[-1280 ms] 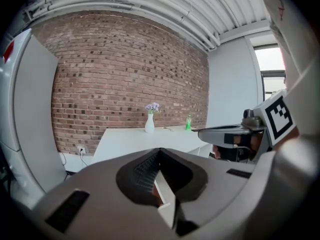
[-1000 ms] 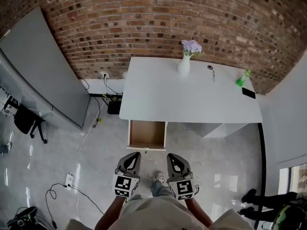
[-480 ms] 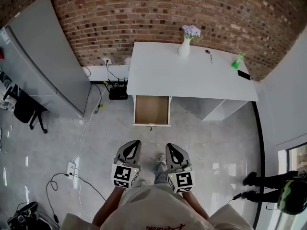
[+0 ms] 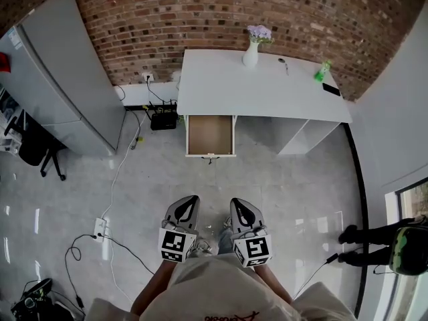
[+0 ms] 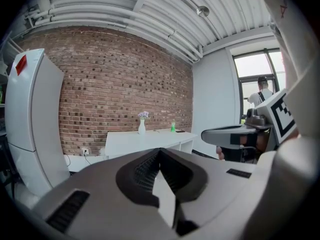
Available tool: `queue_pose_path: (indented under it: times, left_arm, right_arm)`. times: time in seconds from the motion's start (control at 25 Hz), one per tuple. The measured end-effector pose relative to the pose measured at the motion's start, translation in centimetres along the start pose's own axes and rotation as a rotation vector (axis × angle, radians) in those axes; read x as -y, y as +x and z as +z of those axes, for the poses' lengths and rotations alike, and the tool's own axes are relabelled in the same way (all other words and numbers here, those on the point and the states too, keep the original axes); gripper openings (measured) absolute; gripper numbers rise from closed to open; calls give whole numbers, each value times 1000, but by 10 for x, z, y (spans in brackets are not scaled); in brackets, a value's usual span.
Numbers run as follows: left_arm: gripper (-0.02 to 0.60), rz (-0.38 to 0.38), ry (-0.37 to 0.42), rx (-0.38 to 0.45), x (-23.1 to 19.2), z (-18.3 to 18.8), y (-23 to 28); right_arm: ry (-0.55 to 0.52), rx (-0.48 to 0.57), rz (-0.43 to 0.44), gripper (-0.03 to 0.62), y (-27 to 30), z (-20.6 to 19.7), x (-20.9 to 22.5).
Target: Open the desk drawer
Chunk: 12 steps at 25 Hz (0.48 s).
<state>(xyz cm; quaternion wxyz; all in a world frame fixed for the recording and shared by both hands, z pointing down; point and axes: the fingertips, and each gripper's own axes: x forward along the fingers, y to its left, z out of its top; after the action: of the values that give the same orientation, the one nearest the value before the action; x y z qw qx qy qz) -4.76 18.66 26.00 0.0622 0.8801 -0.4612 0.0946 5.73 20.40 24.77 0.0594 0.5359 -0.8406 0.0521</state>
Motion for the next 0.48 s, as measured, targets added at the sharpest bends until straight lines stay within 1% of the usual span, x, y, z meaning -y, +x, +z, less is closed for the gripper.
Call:
queue_pose_path:
  times: [0.24,0.48]
  left_arm:
    - [12,17,-8,5,30,2,-16]
    - [12,45,-40,10,64,2,-19]
  right_arm:
    - [1,0,36,17,-26,2,-1]
    - [6,7,68,17,-46,7,8]
